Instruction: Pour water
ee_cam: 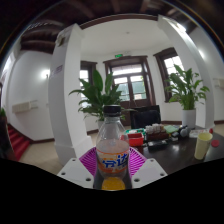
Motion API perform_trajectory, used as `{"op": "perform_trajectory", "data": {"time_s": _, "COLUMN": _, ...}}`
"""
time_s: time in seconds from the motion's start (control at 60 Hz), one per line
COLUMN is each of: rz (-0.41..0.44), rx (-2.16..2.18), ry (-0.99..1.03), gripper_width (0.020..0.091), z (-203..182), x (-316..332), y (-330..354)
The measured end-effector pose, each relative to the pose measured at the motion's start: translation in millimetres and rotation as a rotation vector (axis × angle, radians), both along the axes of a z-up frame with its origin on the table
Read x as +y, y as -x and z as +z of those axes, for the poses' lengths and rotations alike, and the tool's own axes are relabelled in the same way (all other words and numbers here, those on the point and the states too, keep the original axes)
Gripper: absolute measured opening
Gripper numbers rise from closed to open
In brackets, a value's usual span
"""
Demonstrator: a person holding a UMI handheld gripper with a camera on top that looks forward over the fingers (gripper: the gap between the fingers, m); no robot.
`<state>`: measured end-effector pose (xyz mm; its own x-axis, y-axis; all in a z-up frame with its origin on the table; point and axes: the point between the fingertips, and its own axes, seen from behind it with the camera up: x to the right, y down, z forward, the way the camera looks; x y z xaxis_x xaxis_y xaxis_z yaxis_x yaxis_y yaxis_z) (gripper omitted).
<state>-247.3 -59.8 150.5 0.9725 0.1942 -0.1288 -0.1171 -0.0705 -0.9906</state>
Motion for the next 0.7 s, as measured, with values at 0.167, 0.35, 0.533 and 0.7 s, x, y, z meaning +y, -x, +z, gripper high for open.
{"op": "perform_trajectory", "data": {"time_s": 0.167, "rz": -0.034, "rx": 0.293, "ry": 0.018, "gripper_width": 0.0372, "z": 29, "x": 15, "y": -52}}
{"op": "perform_trajectory", "data": {"time_s": 0.35, "rz": -0.125, "rx": 0.722, "ry": 0.068, "gripper_width": 0.0376, "z": 35, "x": 39, "y": -134}}
{"op": "perform_trajectory", "data": {"time_s": 0.533, "rz": -0.214, "rx": 1.185, "ry": 0.100, "gripper_width": 0.0374, "z": 35, "x": 51, "y": -204}}
{"op": "perform_trajectory", "data": {"time_s": 0.7, "rz": -0.237, "rx": 1.525, "ry": 0.068, "gripper_width": 0.0374, "z": 39, "x": 58, "y": -247}}
